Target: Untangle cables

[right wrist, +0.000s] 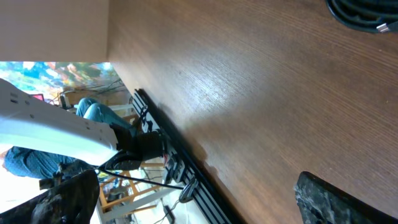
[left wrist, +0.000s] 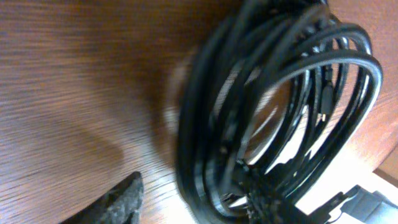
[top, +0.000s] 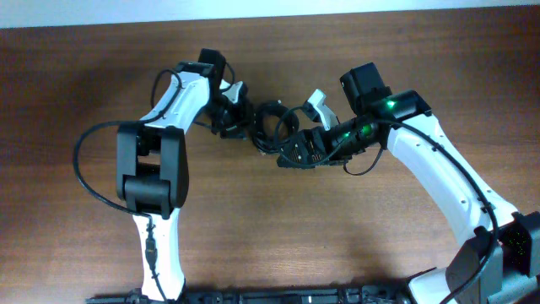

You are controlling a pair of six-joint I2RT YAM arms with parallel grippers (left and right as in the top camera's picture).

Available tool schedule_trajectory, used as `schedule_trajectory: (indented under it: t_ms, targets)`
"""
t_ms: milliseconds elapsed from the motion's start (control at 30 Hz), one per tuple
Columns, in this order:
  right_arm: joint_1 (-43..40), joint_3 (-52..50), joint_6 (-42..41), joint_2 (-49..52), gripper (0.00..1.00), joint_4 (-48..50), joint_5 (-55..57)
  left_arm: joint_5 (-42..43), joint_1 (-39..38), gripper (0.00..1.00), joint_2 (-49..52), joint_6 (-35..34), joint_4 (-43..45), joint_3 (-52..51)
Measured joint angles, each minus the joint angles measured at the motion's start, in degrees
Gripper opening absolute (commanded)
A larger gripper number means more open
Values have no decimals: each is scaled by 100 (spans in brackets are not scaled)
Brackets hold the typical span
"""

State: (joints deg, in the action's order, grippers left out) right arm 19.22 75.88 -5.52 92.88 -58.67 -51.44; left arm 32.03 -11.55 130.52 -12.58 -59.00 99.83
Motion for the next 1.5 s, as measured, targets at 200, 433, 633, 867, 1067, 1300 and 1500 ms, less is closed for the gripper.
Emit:
schedule_trajectory:
  t_ms: [200, 433, 633, 867, 1067, 1300, 1500]
  targets:
    - [0, 0, -28, 0, 98, -85, 186, 24, -4, 0, 0, -44, -256, 70]
    - [0, -2, -319, 0, 98, 162, 831, 267, 236, 0, 0, 793, -2706, 1873]
    - [0, -2, -1517, 0, 100, 1296, 1344, 1095, 221, 0, -2, 1912, -3718, 2608]
    - [0, 0, -2938, -2, 53, 1818, 2240, 1178, 221, 0, -2, 2334, -3762, 2608]
    - [0, 0, -3067, 308, 11, 1961, 2465, 1386, -2, 0, -2, 2599, -3759, 2608]
    - [0, 772, -2946, 398, 4, 1027, 2461, 1080, -66, 4, -2, 2564, -3626, 2610]
    - [15, 3766, -2704, 284, 4, -1357, 3676, 699, -68, 22, -2, 2240, -3340, 2632]
